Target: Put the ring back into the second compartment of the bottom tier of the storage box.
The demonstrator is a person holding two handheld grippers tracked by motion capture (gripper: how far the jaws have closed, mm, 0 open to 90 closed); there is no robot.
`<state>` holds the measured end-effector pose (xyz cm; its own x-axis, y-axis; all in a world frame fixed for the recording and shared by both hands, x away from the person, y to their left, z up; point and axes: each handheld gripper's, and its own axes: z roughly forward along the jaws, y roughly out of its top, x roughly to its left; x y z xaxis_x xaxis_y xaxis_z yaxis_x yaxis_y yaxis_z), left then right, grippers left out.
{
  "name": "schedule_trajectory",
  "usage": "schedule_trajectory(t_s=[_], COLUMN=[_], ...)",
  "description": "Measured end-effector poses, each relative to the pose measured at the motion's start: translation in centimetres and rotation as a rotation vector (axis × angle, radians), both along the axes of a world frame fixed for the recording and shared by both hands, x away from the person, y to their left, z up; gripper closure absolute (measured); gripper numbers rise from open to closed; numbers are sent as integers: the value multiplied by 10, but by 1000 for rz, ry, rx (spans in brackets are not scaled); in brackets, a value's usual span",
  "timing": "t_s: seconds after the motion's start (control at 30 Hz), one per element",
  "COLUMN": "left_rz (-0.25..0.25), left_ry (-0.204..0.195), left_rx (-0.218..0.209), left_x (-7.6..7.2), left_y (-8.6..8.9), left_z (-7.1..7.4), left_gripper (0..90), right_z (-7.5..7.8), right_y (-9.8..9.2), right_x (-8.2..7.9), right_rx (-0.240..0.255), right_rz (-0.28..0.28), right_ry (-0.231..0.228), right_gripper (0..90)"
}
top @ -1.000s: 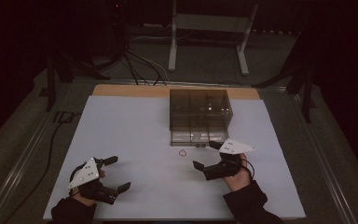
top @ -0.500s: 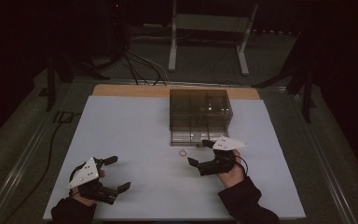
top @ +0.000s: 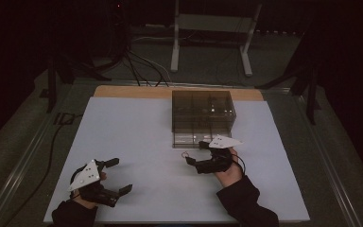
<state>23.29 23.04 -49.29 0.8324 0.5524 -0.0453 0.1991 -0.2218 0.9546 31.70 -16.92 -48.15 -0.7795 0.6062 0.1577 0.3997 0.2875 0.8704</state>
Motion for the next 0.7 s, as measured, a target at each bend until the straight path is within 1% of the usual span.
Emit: schedule_trajectory(t_s=[0.07, 0.1, 0.17, 0.23, 0.27, 0.3, 0.37, 0.43, 0.47, 0.5, 0.57, 0.63, 0.7], left_rz=[0, 0, -3, -5, -7, -7, -5, -4, -4, -4, -5, -5, -6], left_ry=[1, -1, 1, 2, 1, 3, 1, 3, 2, 1, 3, 2, 4], left_rx=[-2, 1, 2, 3, 3, 1, 2, -2, -1, -1, -3, -2, -5], left_x=[0, 0, 0, 0, 0, 0, 0, 0, 0, 0, 0, 0, 0], left_y=[0, 0, 0, -1, -1, -1, 0, 0, 0, 0, 0, 0, 0], left_z=[0, 0, 0, 0, 0, 0, 0, 0, 0, 0, 0, 0, 0], left_gripper=[4, 4, 4, 4, 4, 4, 4, 4, 4, 4, 4, 4, 4], right_z=[0, -2, -3, -4, -4, -4, -5, -6, -7, -8, -10, -10, -10], right_y=[1, 3, 4, 5, 5, 6, 8, 10, 12, 14, 17, 18, 18], right_x=[0, 2, 3, 4, 5, 5, 6, 7, 8, 8, 10, 10, 10], right_rx=[-1, -19, -29, -27, -25, -35, -66, -83, -92, -102, -111, -116, -110], right_rz=[2, -2, 4, 5, 14, 14, -1, -15, -30, -57, -75, -103, -109], right_ry=[4, 5, 16, 13, 21, 30, 32, 52, 57, 56, 69, 66, 83], right_gripper=[152, 148, 147, 142, 142, 143, 142, 146, 150, 153, 182, 280, 367])
